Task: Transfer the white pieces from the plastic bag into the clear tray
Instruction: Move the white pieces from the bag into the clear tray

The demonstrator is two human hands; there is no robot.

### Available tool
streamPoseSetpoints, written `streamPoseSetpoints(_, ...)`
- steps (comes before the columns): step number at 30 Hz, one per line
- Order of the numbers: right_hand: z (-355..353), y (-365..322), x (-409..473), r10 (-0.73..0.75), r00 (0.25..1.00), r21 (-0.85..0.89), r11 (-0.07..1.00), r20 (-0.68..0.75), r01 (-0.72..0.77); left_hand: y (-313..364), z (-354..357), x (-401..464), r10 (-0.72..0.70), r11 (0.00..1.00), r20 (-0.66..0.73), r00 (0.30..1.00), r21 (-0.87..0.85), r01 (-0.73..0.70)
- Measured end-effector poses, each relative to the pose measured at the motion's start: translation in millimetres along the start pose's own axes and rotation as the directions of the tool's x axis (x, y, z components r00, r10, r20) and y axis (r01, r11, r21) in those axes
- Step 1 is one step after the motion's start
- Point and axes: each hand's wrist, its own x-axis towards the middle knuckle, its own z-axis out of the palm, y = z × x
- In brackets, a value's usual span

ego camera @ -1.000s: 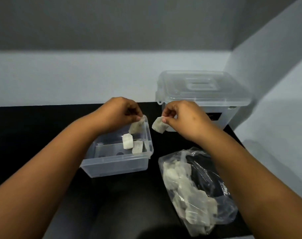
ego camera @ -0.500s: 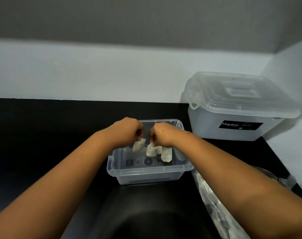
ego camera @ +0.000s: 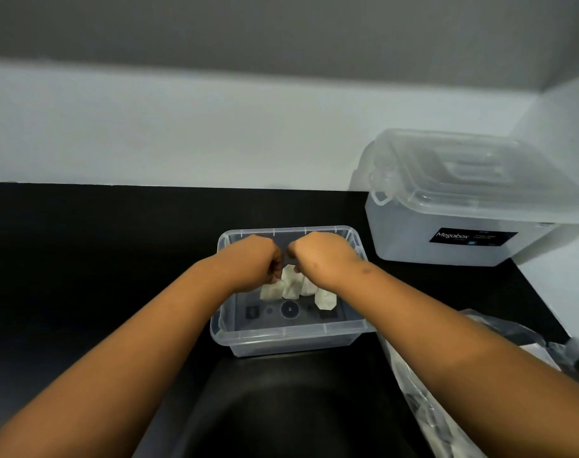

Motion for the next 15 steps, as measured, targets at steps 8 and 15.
streamPoseSetpoints(8, -23, 19, -39, 0.110, 0.994, 0.170, 0.980, -0.013, -0.106, 4, 16, 24, -0.070, 0.995, -0.017, 0.997, 0.071, 0.071)
streamPoseSetpoints(15, -32, 33, -79, 0.163, 0.980, 0.285, 0.950, -0.113, -0.125, 2, 17, 22, -0.151, 0.976, -0.061, 0.987, 0.151, 0.159)
